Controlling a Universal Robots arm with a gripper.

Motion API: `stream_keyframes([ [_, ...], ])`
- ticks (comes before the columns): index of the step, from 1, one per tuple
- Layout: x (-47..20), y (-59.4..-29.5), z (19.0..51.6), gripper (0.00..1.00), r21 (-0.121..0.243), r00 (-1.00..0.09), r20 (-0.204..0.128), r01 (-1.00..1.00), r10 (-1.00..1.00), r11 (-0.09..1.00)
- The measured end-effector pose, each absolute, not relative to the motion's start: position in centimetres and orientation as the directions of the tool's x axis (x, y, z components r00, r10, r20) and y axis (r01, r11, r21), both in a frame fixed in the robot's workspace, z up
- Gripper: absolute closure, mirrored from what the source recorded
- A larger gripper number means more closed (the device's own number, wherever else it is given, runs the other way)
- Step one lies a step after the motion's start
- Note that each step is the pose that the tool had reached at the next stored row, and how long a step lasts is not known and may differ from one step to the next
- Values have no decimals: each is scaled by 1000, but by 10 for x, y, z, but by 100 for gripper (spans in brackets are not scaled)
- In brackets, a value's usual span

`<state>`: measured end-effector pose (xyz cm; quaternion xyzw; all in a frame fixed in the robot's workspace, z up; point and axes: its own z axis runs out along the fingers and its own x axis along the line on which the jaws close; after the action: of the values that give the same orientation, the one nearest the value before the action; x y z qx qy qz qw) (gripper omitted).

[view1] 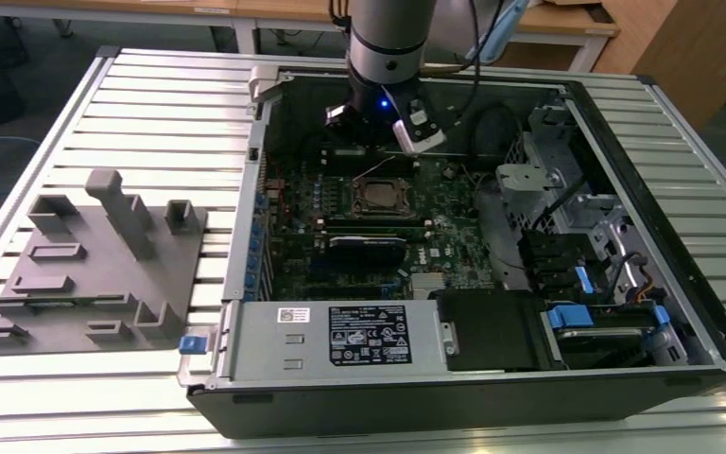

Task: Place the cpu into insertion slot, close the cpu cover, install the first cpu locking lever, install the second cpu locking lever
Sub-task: 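Install the first cpu locking lever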

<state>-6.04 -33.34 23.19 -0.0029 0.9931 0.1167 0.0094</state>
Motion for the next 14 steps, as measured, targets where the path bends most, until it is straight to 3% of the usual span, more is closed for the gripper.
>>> stream_keyframes([
  [14,-60,-333,229,89,232,-1000,-19,-8,-4,973],
])
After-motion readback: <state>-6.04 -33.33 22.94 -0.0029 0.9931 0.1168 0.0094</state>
